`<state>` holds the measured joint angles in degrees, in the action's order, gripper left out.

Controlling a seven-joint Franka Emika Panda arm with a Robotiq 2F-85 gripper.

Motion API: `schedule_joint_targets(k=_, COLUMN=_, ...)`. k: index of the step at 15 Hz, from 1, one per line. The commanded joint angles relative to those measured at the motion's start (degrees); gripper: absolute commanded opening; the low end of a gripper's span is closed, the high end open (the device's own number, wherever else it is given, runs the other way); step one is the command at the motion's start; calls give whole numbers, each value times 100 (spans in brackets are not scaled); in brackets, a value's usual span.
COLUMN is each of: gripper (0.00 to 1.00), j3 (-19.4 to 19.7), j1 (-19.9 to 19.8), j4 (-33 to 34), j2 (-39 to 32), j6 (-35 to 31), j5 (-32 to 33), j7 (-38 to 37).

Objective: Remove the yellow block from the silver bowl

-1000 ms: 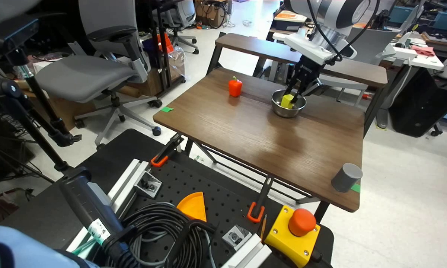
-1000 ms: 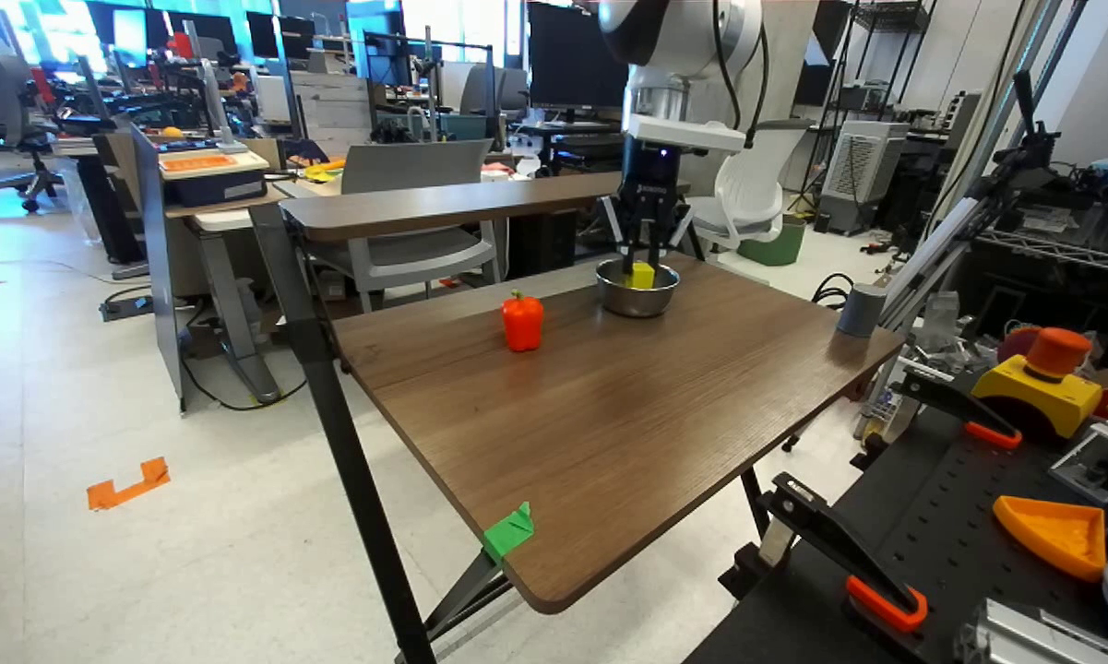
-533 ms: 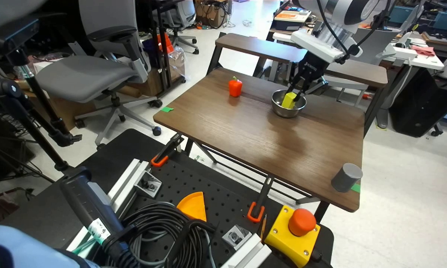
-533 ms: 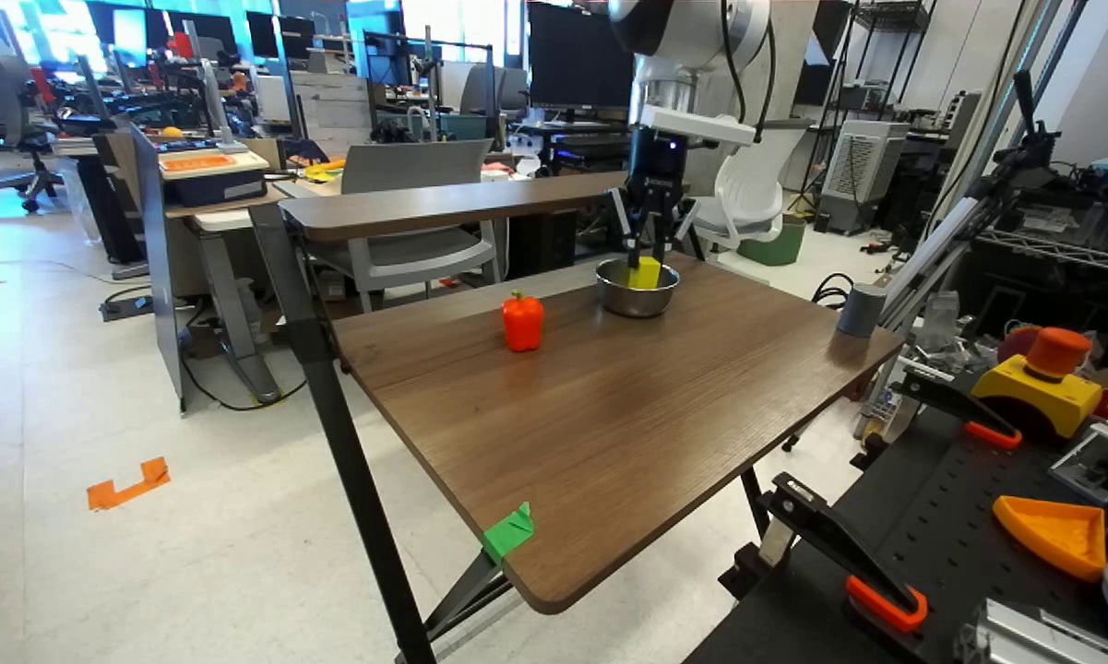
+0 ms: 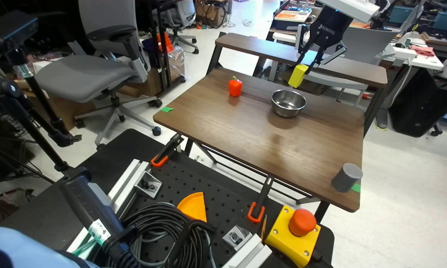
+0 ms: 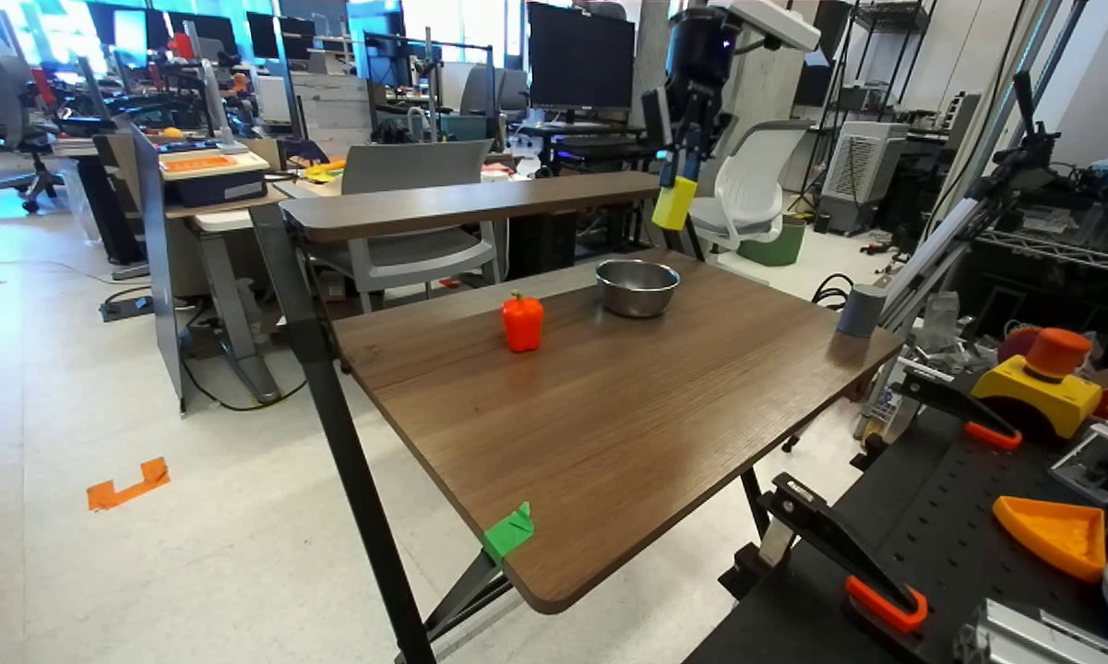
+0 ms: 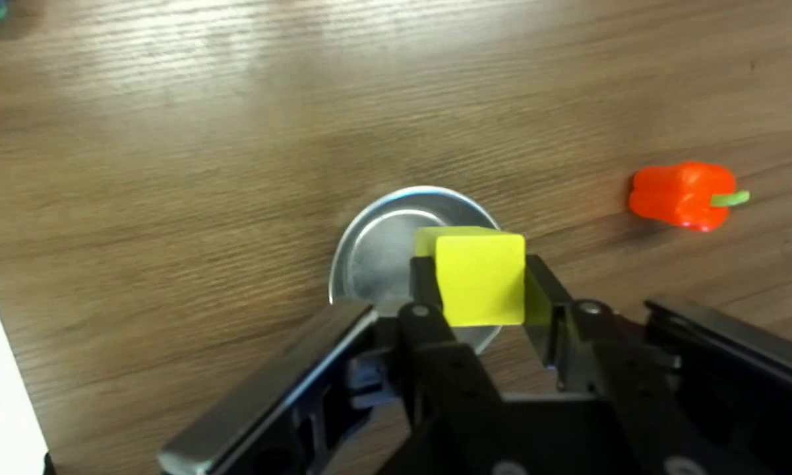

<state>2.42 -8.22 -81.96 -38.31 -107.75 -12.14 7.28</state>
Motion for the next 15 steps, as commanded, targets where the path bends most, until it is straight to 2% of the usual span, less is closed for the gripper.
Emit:
schedule_joint_targets(k=1, gripper=9, j3=75, j1=-214, j4=-1263, j2=811, j6=-81, j5=249, j7=450)
schedule_joint_targets(k=3, gripper=9, j3=176, j1=-270, j4=-1701, j2=913, j6=-154, j5=485, j7=555)
schedule_joint_targets(k=5, gripper=9, j3=239, j1=-267, j4=-2219, j2=982, j6=-506, j5=747, j7=650)
schedule_joint_targets(k=9, gripper=9, j3=184, j1=-205, j4=-3237, j2=976, j6=-1866, j5=1055, j7=807)
schedule_joint_targets(k=12, gripper=9, j3=141, j1=-157, j4=-3618, j2=834, j6=-2793, j5=1135, j7=735)
schedule_joint_targets(k=15, gripper=9, j3=121, j1=-137, j4=-3870, j2=888, j6=-3256, j5=1213, j7=768)
